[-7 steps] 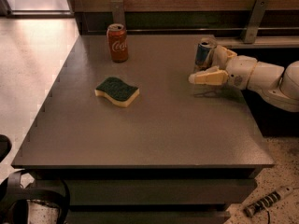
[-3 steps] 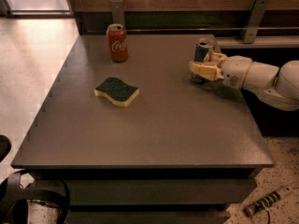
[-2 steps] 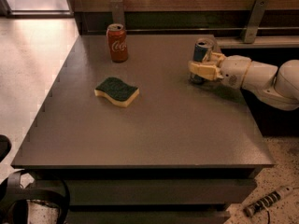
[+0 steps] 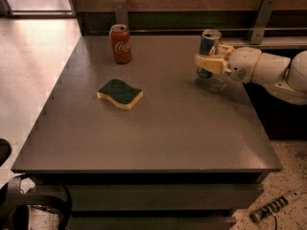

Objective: Pick redbull can

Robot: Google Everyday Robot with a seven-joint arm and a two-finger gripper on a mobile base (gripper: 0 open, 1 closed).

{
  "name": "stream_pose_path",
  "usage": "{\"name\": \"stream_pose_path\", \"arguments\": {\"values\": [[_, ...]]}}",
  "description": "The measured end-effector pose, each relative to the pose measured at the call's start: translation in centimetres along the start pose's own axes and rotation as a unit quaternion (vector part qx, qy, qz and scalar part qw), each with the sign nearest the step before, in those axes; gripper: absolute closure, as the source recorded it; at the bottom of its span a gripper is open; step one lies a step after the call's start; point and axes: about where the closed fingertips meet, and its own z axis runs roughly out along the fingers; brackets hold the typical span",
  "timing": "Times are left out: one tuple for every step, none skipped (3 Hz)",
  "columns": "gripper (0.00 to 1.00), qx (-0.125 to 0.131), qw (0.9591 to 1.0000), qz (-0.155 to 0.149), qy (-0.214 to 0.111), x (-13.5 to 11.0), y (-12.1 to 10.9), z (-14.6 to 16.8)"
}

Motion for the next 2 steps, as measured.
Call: {"name": "stream_pose_path", "arguments": {"values": [[1.00, 0.010, 0.9995, -0.029, 0.004, -3.8, -0.6, -0.4], [1.00, 0.021, 0.9981, -0.058, 0.007, -7.3, -0.7, -0.8]]}}
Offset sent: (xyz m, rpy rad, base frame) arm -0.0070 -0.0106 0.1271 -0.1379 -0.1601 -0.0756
